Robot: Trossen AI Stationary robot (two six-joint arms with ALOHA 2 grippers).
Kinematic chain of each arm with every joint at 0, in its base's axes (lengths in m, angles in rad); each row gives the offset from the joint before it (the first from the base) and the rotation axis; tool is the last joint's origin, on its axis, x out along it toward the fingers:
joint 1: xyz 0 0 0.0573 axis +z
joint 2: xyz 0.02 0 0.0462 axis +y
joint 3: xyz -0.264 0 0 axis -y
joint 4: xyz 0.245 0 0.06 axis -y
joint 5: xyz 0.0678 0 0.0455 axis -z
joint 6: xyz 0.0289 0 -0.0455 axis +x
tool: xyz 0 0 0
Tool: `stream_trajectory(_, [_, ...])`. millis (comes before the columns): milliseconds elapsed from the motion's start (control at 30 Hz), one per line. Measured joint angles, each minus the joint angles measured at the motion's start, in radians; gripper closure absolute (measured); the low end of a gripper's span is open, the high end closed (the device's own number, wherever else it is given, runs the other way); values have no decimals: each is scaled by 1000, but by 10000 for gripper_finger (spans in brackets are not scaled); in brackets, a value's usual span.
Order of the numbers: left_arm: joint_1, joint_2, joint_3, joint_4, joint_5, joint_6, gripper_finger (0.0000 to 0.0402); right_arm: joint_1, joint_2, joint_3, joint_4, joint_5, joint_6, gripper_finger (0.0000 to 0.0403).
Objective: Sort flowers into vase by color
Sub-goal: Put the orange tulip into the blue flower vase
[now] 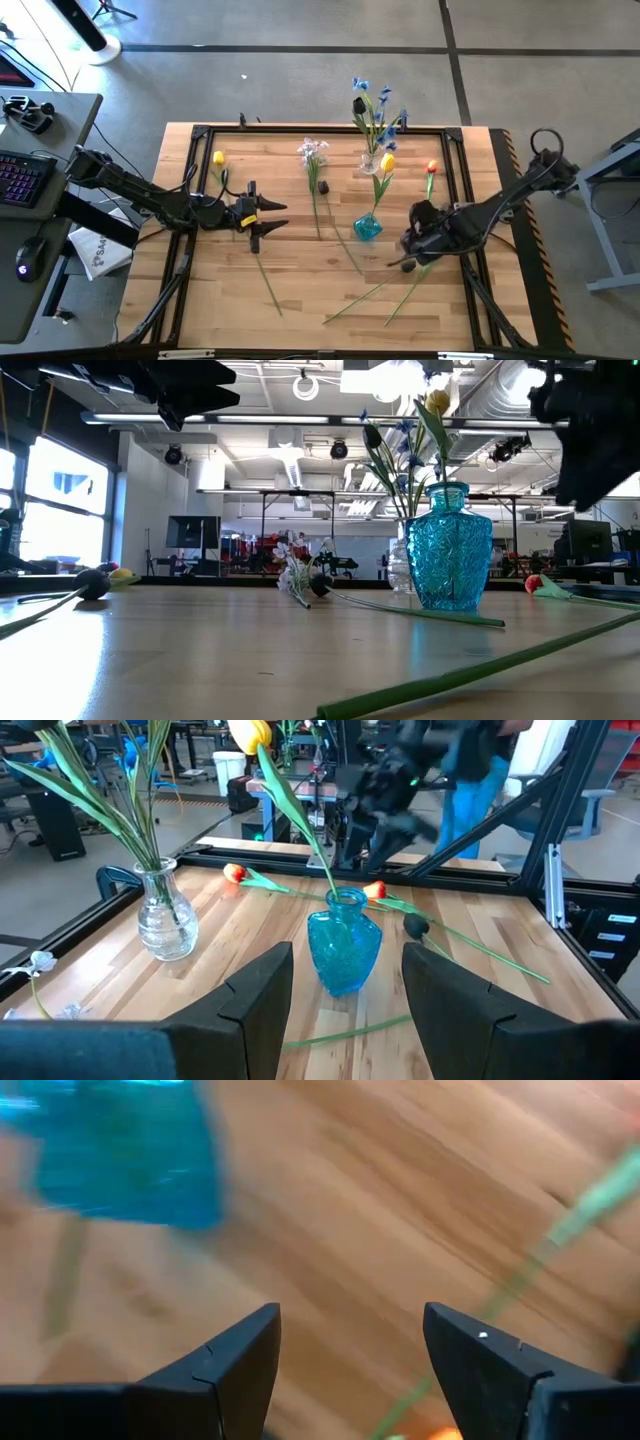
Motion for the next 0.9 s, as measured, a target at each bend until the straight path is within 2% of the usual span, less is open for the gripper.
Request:
stream_trajectory(167, [0, 27, 0, 3, 0, 0, 225, -100, -1, -138, -52, -99, 135, 160])
stream_trajectory(333, [1, 76, 1, 28, -7, 1, 225, -213, 30, -146, -25, 7, 135, 160])
stream_trajectory(500, [1, 115, 0, 39, -18, 2, 225, -358, 83, -147, -44, 15, 112, 160])
stream_trajectory(667, [1, 130, 0, 54, -18, 6, 225, -520, 155, -147, -39, 23, -14, 160])
stream_trajectory(900, [2, 129, 0, 62, -18, 9, 225, -785, 221, -147, 85, -16, -341, 160])
